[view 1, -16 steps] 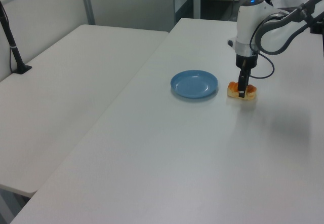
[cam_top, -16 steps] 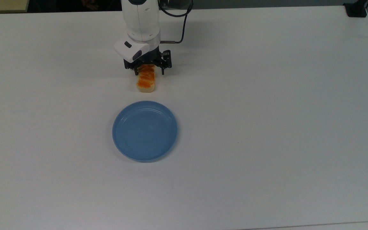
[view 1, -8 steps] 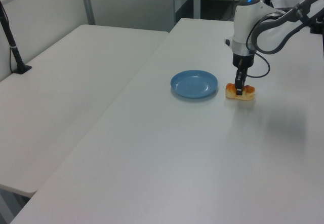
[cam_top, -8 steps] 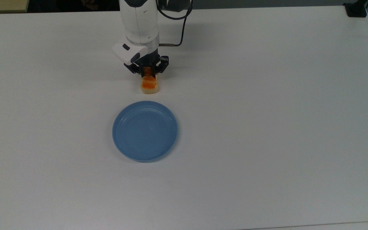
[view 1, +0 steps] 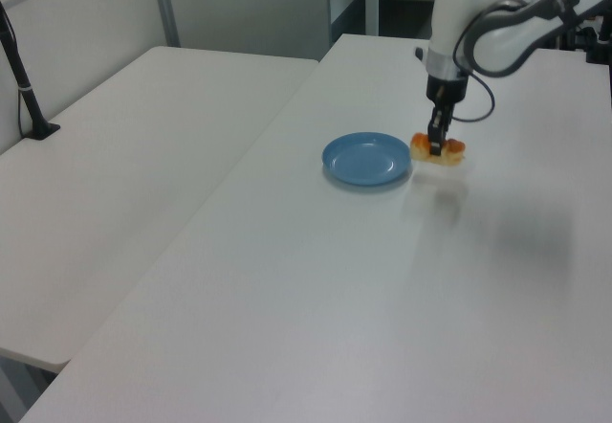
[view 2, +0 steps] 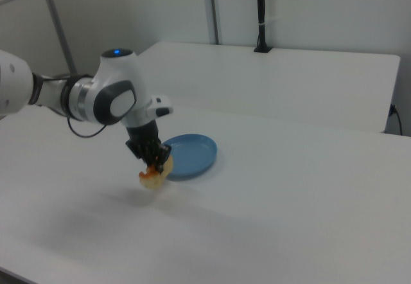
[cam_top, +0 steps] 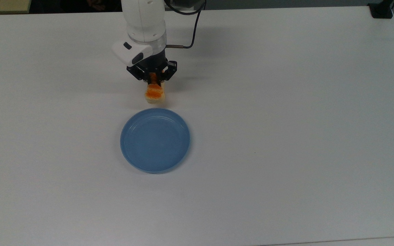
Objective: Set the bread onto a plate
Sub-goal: 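Lift the bread and carry it over the blue plate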
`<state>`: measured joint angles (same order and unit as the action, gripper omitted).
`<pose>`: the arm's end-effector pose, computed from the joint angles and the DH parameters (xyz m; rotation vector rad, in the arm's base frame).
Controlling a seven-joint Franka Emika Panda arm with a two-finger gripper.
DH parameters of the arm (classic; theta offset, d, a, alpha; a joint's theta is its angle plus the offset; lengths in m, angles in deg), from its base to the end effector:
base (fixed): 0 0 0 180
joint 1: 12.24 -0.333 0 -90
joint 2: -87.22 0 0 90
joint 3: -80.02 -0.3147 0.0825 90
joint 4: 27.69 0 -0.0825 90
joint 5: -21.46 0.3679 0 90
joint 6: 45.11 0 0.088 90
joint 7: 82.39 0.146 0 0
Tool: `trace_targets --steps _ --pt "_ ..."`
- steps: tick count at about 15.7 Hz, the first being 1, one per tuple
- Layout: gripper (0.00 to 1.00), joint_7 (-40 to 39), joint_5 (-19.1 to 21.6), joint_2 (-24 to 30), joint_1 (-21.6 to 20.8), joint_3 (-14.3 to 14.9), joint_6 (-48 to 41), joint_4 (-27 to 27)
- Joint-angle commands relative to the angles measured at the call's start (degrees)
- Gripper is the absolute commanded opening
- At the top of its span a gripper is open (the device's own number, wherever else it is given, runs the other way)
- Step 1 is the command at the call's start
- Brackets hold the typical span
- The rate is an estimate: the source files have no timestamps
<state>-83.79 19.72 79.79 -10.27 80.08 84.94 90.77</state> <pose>0.5669 -0.0218 0.3463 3.1133 0.0120 0.1119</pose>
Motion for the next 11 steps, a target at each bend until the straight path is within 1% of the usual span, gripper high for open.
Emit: trace_targets --steps 1,4,7,8,11 --pt "0.26 4.2 1.39 -6.78 0.5 0.12 -6.21 -13.83" --pt "0.26 8.07 1.39 -13.64 0.32 0.12 -7.35 -23.33" --pt "0.25 10.27 1.04 -19.36 -0.12 0.21 -8.24 -28.7" --pt "0.24 11.5 0.6 -21.03 -0.38 0.21 -8.32 -30.29" --pt "0.23 13.18 0.6 -23.42 -0.65 0.21 -8.41 -32.94"
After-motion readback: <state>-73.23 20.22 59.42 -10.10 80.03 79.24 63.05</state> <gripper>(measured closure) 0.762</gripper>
